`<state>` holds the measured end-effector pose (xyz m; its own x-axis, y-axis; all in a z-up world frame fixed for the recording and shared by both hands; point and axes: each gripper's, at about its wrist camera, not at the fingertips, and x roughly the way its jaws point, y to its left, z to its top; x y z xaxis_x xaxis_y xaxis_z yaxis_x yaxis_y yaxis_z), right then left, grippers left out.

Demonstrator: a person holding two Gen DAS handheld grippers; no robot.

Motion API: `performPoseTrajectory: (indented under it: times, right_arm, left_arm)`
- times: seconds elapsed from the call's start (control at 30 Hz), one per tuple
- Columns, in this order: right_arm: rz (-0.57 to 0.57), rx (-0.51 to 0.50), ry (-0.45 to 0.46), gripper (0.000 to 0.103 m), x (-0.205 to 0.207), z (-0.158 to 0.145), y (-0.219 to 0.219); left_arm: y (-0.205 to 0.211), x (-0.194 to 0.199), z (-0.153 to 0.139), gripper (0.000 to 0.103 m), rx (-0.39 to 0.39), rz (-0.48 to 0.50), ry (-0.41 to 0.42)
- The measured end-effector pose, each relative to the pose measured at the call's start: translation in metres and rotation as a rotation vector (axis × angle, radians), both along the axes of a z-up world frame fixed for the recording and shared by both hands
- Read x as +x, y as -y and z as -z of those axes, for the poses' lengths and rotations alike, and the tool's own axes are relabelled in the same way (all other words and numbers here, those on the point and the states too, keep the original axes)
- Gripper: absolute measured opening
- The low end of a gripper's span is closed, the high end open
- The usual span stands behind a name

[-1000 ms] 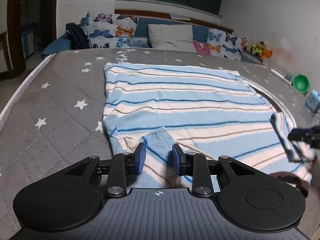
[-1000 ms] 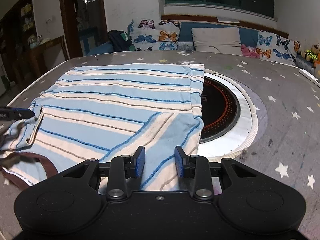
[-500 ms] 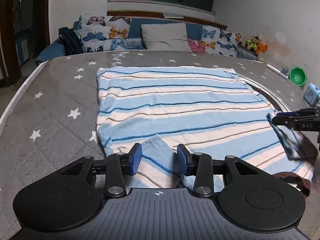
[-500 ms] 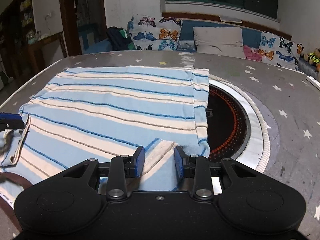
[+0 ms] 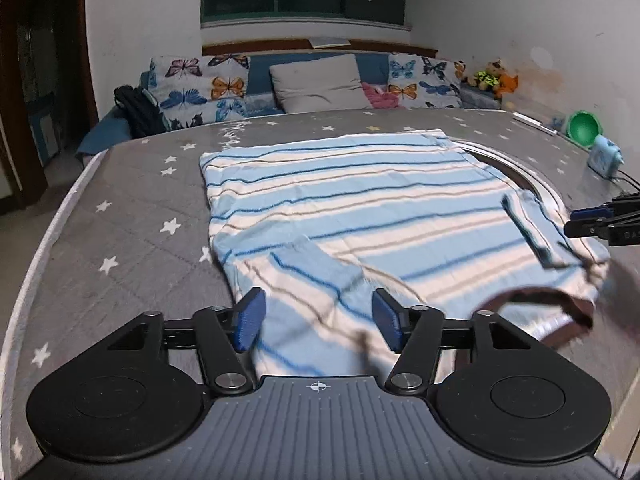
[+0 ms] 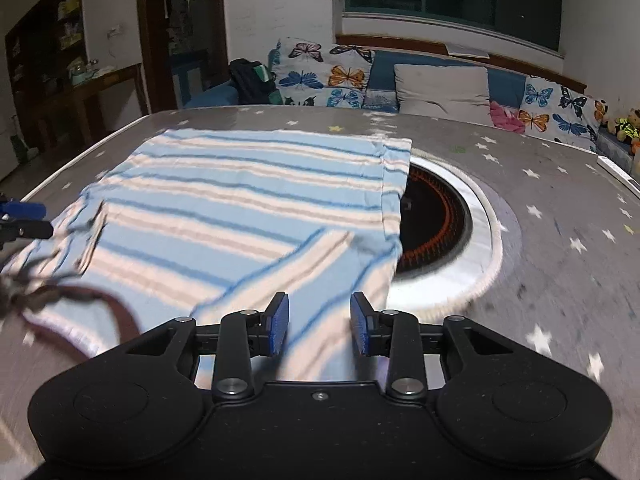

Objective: Fold clothes

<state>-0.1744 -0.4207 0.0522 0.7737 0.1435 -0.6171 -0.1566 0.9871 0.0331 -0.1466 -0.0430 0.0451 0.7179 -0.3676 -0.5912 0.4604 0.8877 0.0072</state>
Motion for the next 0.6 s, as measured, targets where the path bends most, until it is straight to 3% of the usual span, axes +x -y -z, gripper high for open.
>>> performPoseTrajectory:
  times: [0.3,0.6]
  right_arm:
    - [-0.152,-0.050,-0.027,0.041,-0.049,0.004,-0.020]
    - [-0.220,-0.148,0.001,0.041,-0.045,0.009,-0.042]
  left_arm:
    - [0.009,-0.067,0.010,0.066,0.145,0.149,0.093]
    - [0.037,-0.079,0.025,0.070,0.251,0.276,0.157]
